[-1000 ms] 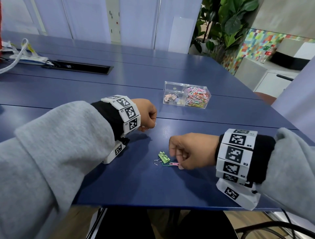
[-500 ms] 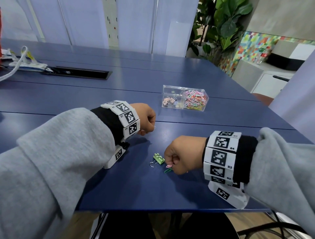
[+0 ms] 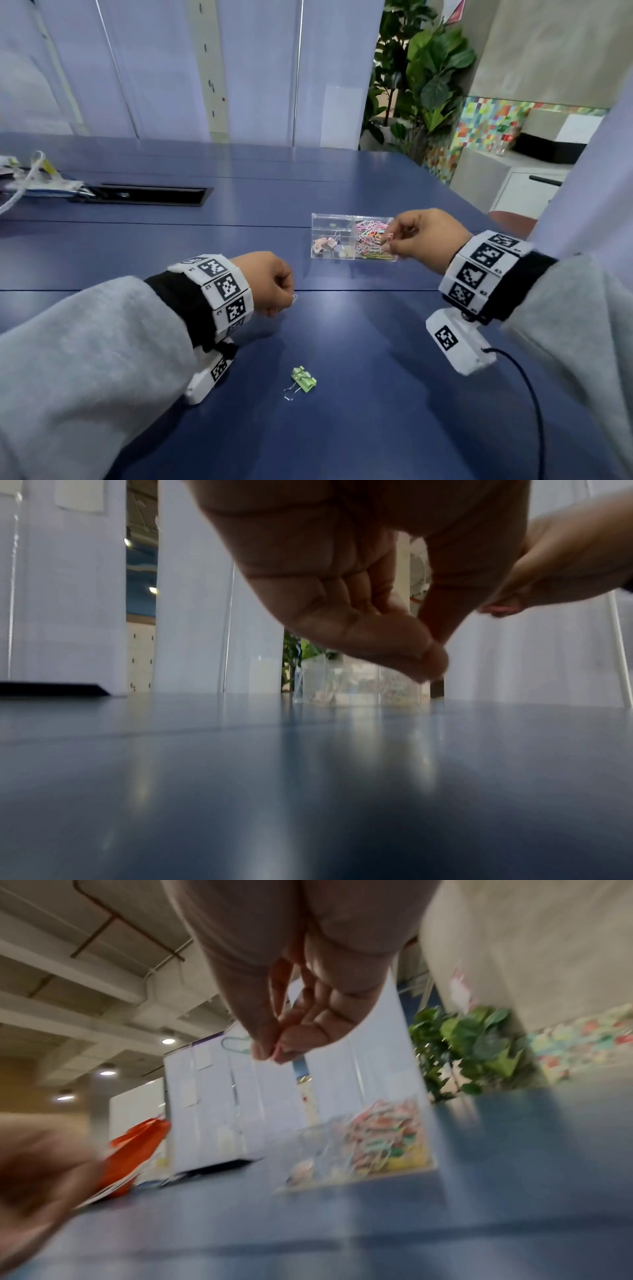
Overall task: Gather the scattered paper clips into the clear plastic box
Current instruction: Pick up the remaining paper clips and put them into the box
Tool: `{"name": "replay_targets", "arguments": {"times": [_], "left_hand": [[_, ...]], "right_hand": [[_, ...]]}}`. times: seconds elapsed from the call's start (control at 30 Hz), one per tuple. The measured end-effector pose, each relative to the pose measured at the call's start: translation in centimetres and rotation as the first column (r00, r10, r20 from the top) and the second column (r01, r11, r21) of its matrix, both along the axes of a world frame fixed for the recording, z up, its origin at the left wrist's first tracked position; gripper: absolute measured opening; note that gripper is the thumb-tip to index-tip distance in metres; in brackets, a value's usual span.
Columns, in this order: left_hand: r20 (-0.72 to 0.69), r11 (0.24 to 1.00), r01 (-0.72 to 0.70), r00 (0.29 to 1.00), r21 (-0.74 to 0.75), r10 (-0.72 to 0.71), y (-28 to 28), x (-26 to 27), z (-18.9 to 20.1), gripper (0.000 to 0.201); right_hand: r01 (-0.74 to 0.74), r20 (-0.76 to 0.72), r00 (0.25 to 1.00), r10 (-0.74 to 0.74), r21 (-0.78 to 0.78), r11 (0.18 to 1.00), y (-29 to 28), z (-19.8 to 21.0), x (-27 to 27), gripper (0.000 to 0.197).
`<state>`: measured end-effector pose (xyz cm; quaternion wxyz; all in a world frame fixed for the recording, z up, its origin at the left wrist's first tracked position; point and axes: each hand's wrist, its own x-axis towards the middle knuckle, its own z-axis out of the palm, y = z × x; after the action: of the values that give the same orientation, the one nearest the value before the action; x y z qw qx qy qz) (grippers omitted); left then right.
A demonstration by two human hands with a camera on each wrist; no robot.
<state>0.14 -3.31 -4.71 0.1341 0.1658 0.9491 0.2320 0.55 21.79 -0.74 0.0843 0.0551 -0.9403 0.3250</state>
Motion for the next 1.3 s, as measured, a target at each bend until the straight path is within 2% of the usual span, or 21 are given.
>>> {"name": "replay_targets", "arguments": {"times": [0.1, 0.2, 0.37, 0.53, 0.63, 0.7, 0.83, 1.0, 1.2, 1.3], "left_hand": [[-0.040, 0.999, -0.027, 0.999, 0.022, 0.028, 0.4, -1.2, 1.2, 0.014], [-0.089, 0.998, -0.047, 0.995, 0.048, 0.051, 1.6, -3.3, 3.2, 0.018], [-0.180, 0.994, -0.055, 0.981, 0.098, 0.072, 5.4, -7.9, 5.6, 0.017], [-0.187, 0.992, -0.046, 0.980, 0.119, 0.068, 10.0, -11.4, 5.4, 0.016], [-0.202, 0.997, -0.027, 0.979, 0.069, 0.041, 12.4, -12.6, 4.8, 0.011], [-0.226, 1.000, -0.013, 0.974, 0.021, 0.018, 13.7, -13.2, 4.3, 0.016], [-0.243, 1.000, -0.017, 0.970, -0.025, 0.010, 14.7, -14.1, 3.8, 0.016], [-0.248, 1.000, -0.017, 0.969, -0.008, 0.015, 14.7, -13.9, 3.5, 0.020], [-0.307, 0.999, 0.034, 0.951, -0.001, -0.032, 11.8, -9.9, 4.5, 0.023], [-0.205, 0.985, 0.164, 0.964, -0.056, -0.172, 9.3, -5.8, 5.0, 0.023]], "right_hand": [[0.144, -0.079, 0.986, -0.145, -0.028, 0.989, 1.5, 0.4, -3.9, 0.006], [0.219, -0.059, 0.974, -0.218, 0.017, 0.976, 2.2, -0.1, -7.1, 0.011], [0.232, -0.002, 0.972, -0.233, 0.106, 0.967, 2.6, -1.0, -10.0, 0.014], [0.209, 0.072, 0.974, -0.217, 0.103, 0.972, 3.2, -2.0, -10.5, 0.016], [0.189, 0.051, 0.979, -0.195, 0.104, 0.976, 3.4, -2.4, -10.1, 0.023], [0.171, 0.025, 0.984, -0.174, 0.110, 0.979, 3.5, -2.5, -9.8, 0.025], [0.139, 0.018, 0.990, -0.141, 0.068, 0.988, 4.2, -2.3, -8.8, 0.022], [0.098, 0.012, 0.995, -0.099, 0.036, 0.994, 5.1, -2.0, -7.3, 0.017], [0.033, -0.031, 0.999, -0.033, 0.012, 0.999, 5.4, -0.8, -3.0, 0.010], [-0.013, -0.040, 0.999, 0.014, 0.038, 0.999, 5.3, 0.5, 0.8, 0.013]]}}
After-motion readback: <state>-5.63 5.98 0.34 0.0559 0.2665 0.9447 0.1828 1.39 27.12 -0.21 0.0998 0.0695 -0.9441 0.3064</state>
